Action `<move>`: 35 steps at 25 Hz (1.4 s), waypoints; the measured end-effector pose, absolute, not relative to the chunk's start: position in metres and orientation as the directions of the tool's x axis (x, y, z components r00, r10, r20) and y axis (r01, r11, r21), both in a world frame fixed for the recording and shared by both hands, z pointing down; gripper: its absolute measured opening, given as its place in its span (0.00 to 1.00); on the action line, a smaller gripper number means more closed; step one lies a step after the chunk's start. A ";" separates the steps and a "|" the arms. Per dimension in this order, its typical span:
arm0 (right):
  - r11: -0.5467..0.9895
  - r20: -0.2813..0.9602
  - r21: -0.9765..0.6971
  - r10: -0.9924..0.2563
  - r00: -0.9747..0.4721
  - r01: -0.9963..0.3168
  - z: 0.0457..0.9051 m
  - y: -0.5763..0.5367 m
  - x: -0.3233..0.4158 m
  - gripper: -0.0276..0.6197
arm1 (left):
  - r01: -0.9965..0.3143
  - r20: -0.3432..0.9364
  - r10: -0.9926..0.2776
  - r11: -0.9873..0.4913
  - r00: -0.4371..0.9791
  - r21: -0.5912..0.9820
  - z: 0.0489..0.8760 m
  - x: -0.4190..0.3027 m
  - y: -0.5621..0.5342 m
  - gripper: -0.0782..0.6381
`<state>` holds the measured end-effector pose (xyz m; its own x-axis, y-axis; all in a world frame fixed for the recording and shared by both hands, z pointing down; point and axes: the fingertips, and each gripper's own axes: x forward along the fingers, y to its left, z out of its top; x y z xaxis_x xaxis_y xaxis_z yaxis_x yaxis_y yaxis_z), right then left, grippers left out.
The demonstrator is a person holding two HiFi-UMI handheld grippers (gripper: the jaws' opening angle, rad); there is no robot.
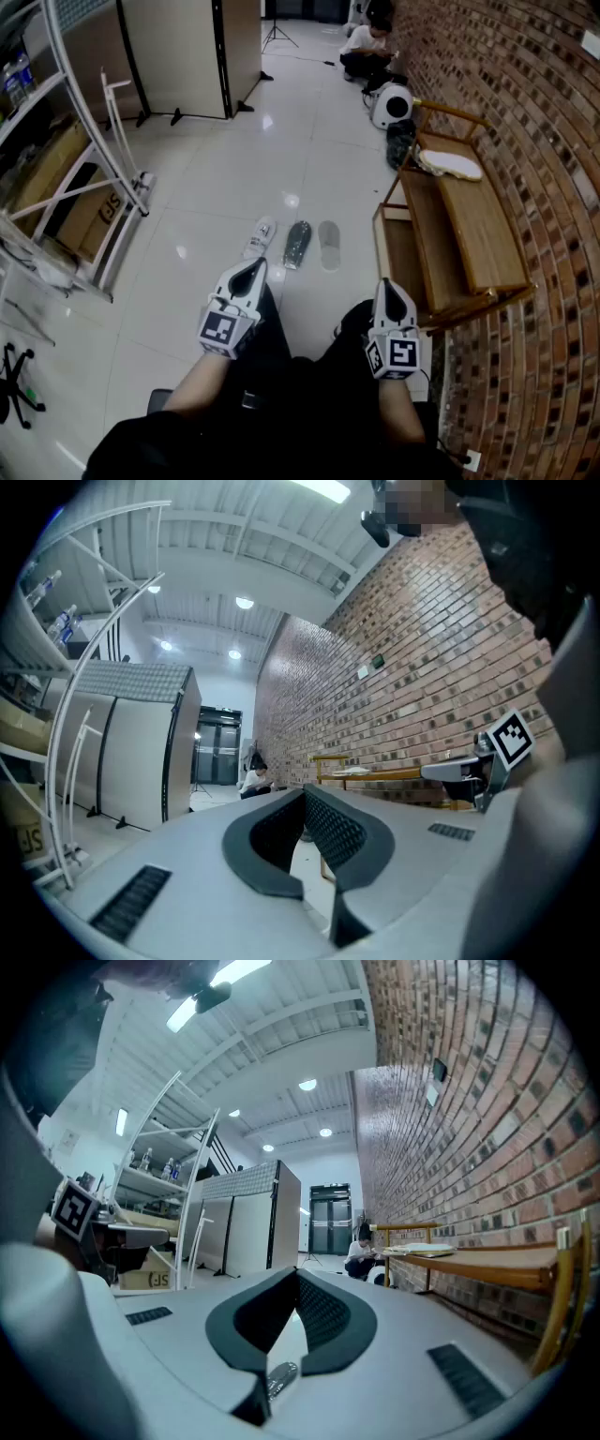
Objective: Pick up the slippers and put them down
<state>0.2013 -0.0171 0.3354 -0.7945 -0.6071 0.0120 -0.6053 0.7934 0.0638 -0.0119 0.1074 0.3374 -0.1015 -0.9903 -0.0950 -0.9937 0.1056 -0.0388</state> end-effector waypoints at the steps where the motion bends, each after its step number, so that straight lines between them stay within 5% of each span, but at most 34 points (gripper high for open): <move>1: 0.795 0.010 0.080 -0.604 -0.797 -0.602 0.331 -0.020 0.200 0.03 | -0.993 -0.107 -0.988 0.115 -0.111 -0.032 0.331 -0.015 0.106 0.12; 13: 0.781 -0.093 0.114 -0.607 -0.790 -0.614 0.264 -0.050 0.199 0.03 | -0.985 -0.200 -0.965 0.173 -0.167 -0.012 0.272 -0.053 0.113 0.12; 35: 0.794 0.040 0.101 -0.606 -0.795 -0.600 0.338 -0.162 0.113 0.03 | -0.977 -0.117 -0.970 0.214 -0.213 0.008 0.324 -0.154 0.009 0.12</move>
